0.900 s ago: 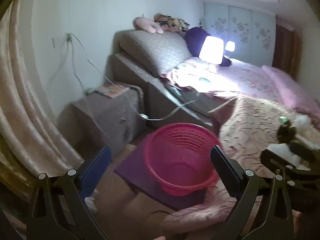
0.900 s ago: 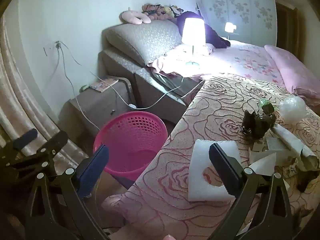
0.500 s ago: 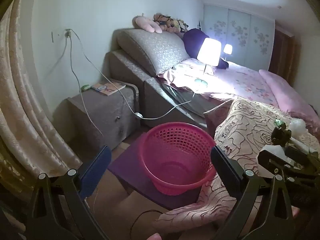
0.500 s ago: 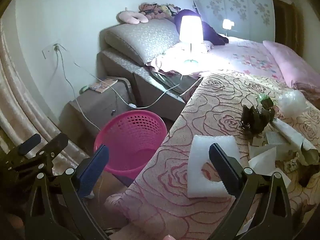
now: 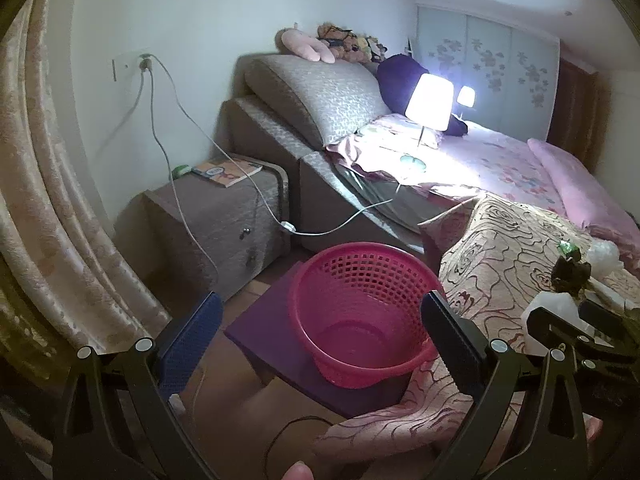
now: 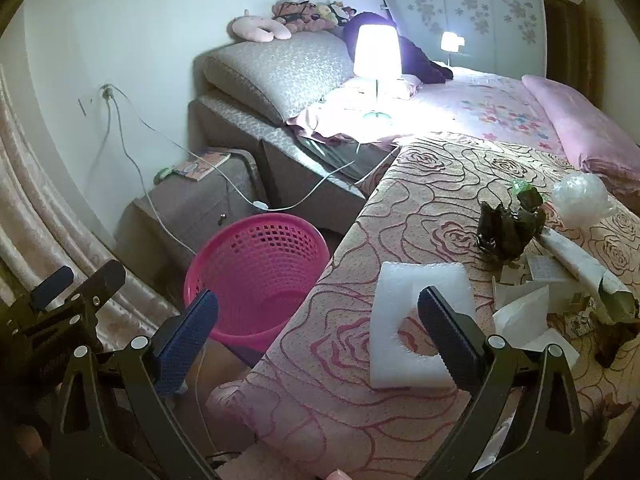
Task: Collect trash
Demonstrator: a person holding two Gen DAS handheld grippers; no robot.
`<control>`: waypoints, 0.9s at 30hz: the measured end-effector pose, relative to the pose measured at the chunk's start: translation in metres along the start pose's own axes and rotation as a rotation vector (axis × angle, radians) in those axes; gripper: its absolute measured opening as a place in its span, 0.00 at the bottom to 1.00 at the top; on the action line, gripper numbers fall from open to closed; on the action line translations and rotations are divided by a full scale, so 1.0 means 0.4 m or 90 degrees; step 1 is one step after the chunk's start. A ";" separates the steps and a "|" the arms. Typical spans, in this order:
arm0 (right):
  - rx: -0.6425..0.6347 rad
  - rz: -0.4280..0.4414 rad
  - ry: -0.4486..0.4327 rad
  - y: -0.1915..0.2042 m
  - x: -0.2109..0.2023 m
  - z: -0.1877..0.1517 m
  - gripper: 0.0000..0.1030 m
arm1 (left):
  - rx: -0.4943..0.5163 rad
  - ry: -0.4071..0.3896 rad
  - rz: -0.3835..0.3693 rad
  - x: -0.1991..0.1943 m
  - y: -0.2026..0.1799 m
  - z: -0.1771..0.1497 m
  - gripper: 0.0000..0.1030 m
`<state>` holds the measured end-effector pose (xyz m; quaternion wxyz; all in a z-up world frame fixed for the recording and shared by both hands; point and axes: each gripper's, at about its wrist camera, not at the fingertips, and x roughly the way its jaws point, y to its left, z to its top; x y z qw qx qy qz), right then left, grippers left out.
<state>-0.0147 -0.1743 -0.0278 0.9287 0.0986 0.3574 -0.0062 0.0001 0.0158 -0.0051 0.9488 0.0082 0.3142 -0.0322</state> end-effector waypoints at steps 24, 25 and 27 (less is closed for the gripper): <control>-0.006 0.003 -0.005 0.003 -0.007 -0.005 0.94 | -0.002 0.015 0.011 0.011 0.003 -0.006 0.93; -0.006 0.003 -0.004 0.004 -0.008 -0.005 0.94 | -0.002 0.015 0.012 0.011 0.002 -0.006 0.93; -0.007 0.004 -0.005 0.006 -0.009 -0.005 0.94 | -0.002 0.015 0.011 0.011 0.003 -0.006 0.93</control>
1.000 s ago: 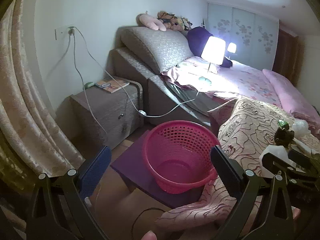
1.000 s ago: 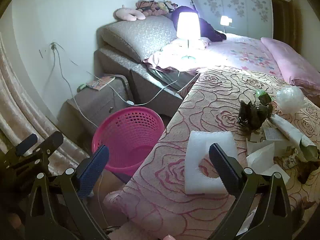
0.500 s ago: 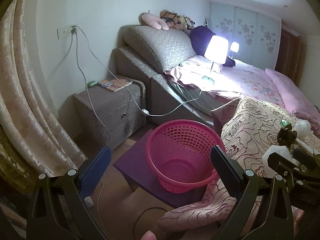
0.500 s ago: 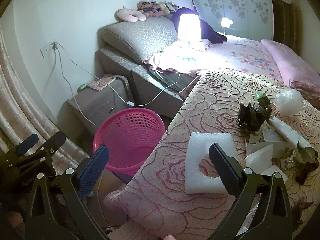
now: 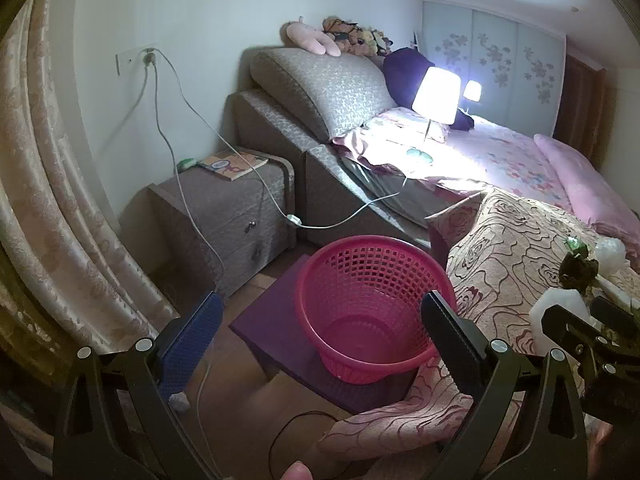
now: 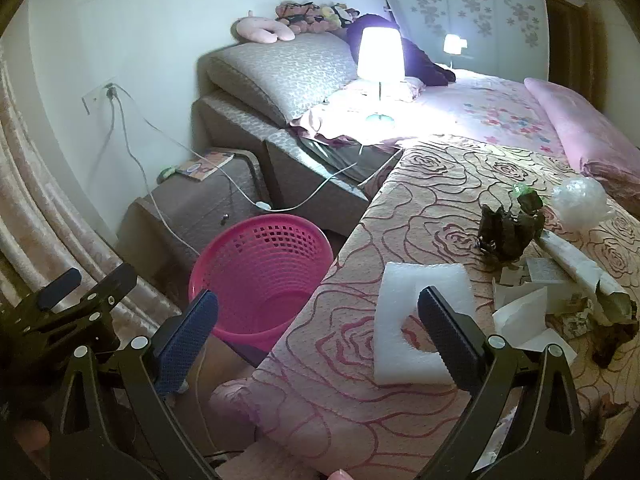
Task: Collect trash
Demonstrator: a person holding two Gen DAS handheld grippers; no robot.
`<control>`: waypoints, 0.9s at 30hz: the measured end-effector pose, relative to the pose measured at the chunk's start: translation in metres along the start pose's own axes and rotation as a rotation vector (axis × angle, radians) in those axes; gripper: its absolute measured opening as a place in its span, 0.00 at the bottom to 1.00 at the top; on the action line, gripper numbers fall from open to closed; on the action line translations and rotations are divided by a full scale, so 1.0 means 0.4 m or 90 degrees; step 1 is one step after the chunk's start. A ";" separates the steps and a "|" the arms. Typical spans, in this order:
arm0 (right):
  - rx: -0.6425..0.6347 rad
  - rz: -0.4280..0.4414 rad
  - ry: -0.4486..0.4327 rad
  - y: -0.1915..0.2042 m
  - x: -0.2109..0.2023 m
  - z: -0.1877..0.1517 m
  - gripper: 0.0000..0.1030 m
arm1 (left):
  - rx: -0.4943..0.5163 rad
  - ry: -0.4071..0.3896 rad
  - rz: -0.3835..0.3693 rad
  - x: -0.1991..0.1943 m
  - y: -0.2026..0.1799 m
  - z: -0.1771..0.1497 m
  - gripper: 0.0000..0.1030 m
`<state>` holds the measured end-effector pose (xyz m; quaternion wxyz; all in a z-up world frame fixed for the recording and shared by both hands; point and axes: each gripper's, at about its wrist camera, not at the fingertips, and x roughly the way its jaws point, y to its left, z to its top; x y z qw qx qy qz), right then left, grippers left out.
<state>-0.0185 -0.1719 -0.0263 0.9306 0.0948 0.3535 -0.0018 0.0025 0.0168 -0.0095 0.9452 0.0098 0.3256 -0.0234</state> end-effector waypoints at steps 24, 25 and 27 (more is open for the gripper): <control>-0.012 0.002 -0.002 0.014 -0.008 -0.002 0.94 | -0.001 0.007 0.003 0.004 -0.003 -0.003 0.93; -0.012 0.002 -0.001 0.014 -0.009 -0.002 0.94 | -0.001 0.007 0.003 0.004 -0.003 -0.003 0.93; -0.012 0.002 -0.002 0.014 -0.008 -0.002 0.94 | -0.001 0.007 0.003 0.004 -0.003 -0.003 0.93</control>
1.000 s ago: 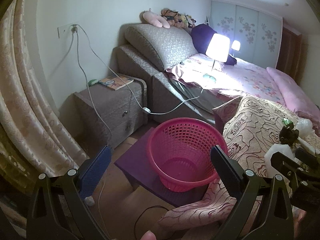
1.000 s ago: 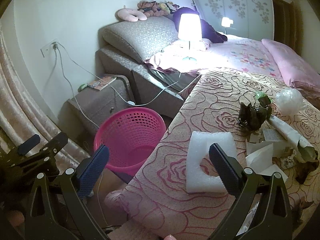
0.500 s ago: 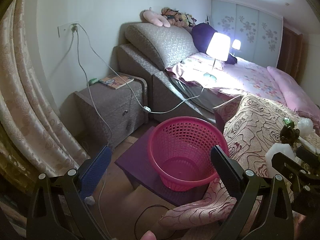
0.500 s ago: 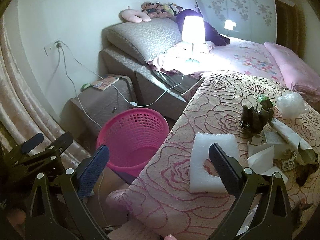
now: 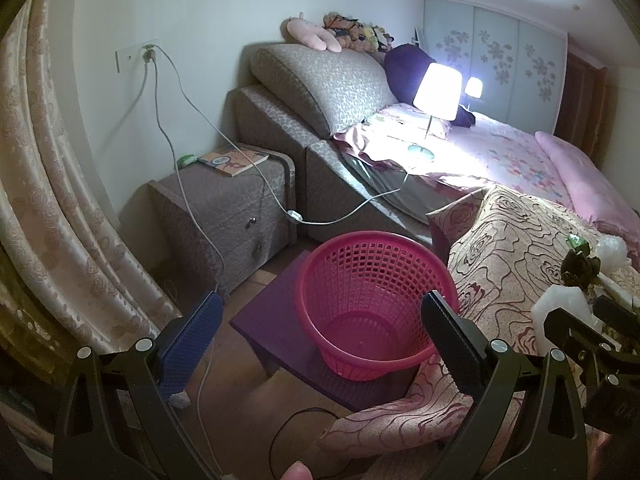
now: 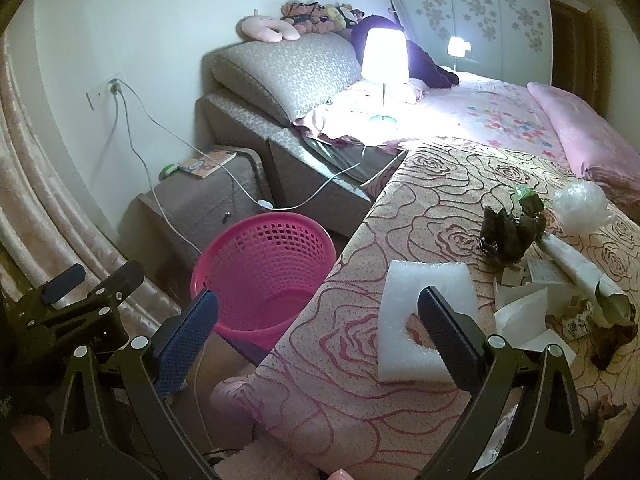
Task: Collect trash
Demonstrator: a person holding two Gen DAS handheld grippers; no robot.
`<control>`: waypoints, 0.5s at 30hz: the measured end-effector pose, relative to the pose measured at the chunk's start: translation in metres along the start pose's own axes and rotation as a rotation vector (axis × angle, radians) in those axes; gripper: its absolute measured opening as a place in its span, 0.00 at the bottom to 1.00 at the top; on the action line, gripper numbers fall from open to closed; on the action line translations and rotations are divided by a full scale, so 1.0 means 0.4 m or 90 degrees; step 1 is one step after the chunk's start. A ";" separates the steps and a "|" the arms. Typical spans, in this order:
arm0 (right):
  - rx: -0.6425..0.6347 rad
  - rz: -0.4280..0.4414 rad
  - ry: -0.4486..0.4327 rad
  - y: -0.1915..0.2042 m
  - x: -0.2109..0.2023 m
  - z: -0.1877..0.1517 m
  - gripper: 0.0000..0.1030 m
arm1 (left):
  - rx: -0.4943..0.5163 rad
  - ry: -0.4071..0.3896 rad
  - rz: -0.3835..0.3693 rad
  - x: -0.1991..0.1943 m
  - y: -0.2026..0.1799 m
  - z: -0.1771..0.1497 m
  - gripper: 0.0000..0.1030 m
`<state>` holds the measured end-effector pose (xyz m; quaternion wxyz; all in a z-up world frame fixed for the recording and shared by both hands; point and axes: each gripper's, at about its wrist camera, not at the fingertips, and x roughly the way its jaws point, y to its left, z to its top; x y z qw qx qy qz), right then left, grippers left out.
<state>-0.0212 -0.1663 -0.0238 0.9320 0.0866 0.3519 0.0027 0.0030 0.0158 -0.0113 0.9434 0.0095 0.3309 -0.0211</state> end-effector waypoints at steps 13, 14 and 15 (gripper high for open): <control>0.007 -0.005 -0.005 -0.017 -0.011 -0.001 0.94 | 0.012 0.005 -0.002 0.004 -0.008 -0.013 0.93; 0.008 -0.006 -0.006 -0.024 -0.016 0.000 0.94 | 0.015 0.006 -0.003 0.004 -0.013 -0.013 0.93; 0.011 -0.009 -0.007 -0.032 -0.024 0.000 0.94 | 0.020 0.006 -0.004 0.003 -0.018 -0.015 0.93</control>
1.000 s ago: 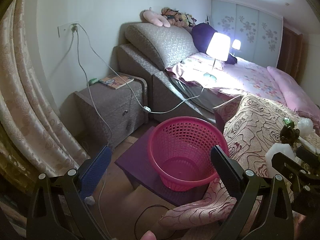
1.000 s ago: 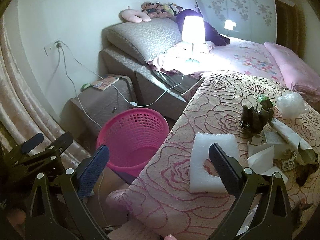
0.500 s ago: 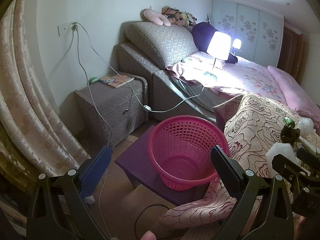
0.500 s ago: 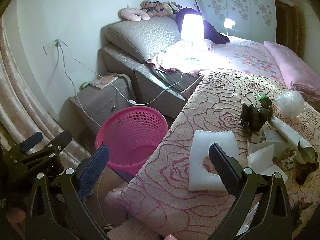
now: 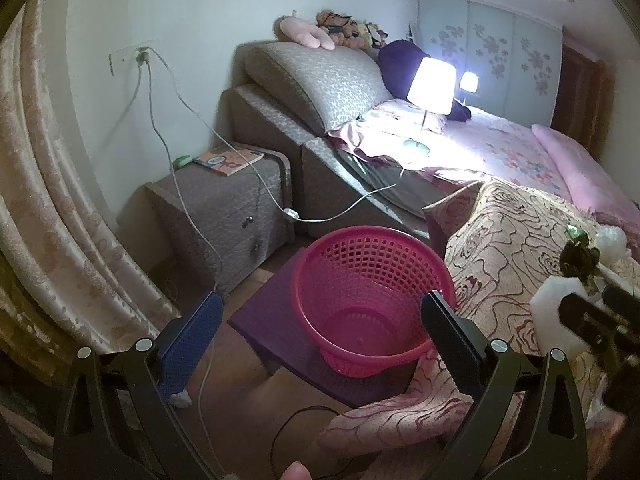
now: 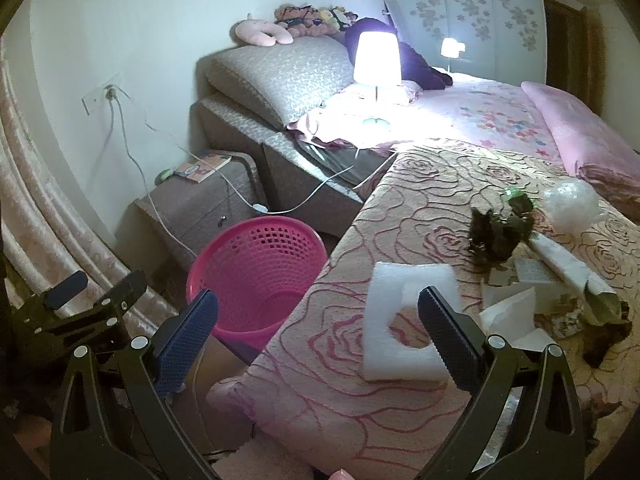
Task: Collect trash
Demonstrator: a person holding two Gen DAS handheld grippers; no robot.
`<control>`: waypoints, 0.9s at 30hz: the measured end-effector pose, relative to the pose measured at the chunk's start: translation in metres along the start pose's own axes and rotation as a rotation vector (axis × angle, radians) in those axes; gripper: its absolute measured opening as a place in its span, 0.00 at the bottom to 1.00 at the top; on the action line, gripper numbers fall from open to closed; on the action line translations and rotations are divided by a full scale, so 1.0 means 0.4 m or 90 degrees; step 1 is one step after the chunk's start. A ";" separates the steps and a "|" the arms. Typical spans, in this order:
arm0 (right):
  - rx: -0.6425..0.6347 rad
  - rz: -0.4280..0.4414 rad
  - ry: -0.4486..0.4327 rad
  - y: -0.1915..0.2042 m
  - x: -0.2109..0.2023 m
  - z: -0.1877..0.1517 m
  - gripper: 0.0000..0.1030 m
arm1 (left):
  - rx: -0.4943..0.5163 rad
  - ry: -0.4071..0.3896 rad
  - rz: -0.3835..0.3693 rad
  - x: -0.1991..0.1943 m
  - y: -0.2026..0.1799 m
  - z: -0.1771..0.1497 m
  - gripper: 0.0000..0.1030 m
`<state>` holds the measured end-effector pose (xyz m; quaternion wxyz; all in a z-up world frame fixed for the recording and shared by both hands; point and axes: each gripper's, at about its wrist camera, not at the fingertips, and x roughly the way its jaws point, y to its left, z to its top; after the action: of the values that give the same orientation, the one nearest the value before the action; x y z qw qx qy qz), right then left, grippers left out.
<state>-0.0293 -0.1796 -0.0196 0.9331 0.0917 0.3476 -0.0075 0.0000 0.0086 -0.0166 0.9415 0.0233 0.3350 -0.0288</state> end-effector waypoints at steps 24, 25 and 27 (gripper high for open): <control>0.149 -0.159 -0.028 -0.381 -0.217 -0.099 0.94 | 0.216 0.035 -0.281 -0.033 -0.384 -0.017 0.93; 0.150 -0.160 -0.028 -0.382 -0.219 -0.101 0.94 | 0.226 0.041 -0.296 -0.024 -0.408 -0.016 0.93; 0.152 -0.160 -0.027 -0.386 -0.218 -0.103 0.94 | 0.240 0.055 -0.308 0.001 -0.450 -0.013 0.93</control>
<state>-0.1342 -0.3284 -0.0190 0.9145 0.1573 0.3330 -0.1675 -0.0154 -0.1705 -0.0253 0.8714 0.1180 0.3592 -0.3126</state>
